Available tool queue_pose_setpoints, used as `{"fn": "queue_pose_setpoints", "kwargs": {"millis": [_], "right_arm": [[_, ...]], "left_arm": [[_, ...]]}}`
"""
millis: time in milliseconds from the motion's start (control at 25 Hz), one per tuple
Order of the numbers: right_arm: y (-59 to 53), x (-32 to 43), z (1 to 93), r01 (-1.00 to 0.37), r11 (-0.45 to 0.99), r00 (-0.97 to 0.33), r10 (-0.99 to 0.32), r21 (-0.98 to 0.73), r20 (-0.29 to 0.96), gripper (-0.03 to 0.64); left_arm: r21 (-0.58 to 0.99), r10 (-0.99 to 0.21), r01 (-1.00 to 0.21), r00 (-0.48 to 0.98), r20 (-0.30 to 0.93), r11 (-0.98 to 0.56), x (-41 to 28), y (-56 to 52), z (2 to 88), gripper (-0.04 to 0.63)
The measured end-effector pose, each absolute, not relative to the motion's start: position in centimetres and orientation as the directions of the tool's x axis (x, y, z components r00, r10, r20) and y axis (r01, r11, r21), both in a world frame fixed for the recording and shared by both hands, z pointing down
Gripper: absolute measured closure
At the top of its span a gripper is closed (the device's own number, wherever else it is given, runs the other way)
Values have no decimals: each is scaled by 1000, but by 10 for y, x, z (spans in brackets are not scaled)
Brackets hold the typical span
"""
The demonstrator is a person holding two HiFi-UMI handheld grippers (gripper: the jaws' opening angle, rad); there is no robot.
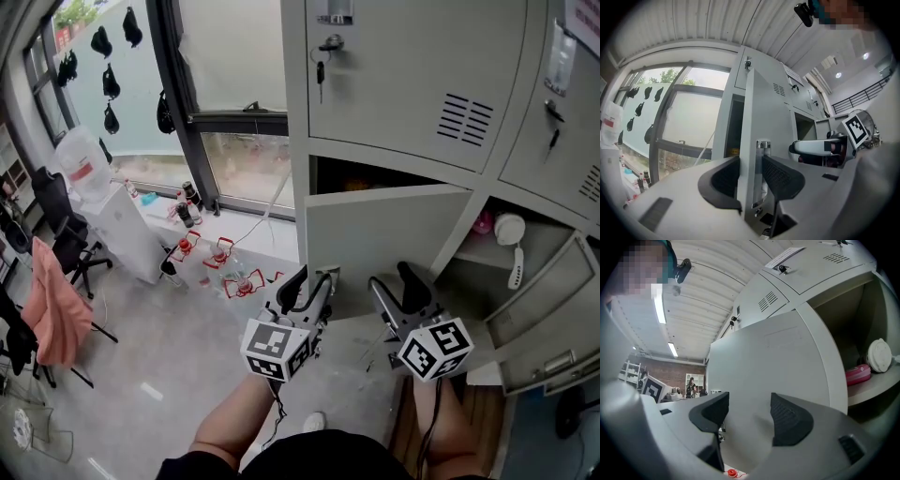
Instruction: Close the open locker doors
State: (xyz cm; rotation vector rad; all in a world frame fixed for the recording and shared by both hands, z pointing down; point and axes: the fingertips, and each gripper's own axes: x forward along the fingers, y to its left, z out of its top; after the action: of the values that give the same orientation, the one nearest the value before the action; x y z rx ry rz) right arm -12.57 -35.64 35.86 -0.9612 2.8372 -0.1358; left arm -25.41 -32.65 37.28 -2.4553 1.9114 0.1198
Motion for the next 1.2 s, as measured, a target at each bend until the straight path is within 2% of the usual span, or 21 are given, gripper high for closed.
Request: {"fn": "queue_pose_setpoints", "kwargs": {"millis": [1200], "right_arm": [[-396,-141,360,-678,721,-712,-693,-144,-116,350]], "left_arm": [[27,-944,-945,325,-55,-327,-280,-364,385,446]]}}
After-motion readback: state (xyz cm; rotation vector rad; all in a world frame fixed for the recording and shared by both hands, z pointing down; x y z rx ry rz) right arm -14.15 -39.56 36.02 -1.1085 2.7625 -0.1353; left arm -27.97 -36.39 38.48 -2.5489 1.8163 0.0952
